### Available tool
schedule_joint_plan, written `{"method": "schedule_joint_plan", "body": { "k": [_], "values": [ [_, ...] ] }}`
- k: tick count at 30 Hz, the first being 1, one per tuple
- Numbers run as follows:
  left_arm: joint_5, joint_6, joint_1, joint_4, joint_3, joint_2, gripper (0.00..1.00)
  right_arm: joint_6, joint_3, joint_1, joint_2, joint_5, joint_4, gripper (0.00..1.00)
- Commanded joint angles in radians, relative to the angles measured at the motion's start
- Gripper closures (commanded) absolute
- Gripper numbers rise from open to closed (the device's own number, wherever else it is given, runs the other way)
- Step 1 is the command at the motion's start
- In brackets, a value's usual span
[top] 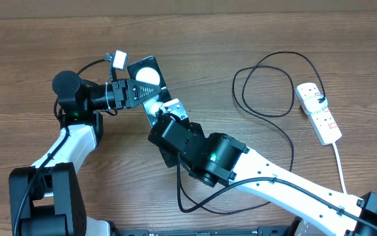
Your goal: Plug charger to phone and switch on socket
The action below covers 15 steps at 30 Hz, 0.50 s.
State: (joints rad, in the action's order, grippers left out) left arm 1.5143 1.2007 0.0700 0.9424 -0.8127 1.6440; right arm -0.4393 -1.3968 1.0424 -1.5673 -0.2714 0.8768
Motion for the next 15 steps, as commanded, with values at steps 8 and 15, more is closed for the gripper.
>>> {"method": "schedule_joint_plan", "body": {
  "k": [8,15],
  "values": [
    [0.068,-0.016,-0.047,0.0,-0.007,-0.002,0.96,0.119,-0.162,-0.01,0.002,-0.065,-0.072,0.96],
    [0.068,-0.015,-0.047,0.0,-0.007,-0.002,0.96,0.148,-0.201,-0.012,0.01,-0.068,-0.145,0.96]
  ]
}}
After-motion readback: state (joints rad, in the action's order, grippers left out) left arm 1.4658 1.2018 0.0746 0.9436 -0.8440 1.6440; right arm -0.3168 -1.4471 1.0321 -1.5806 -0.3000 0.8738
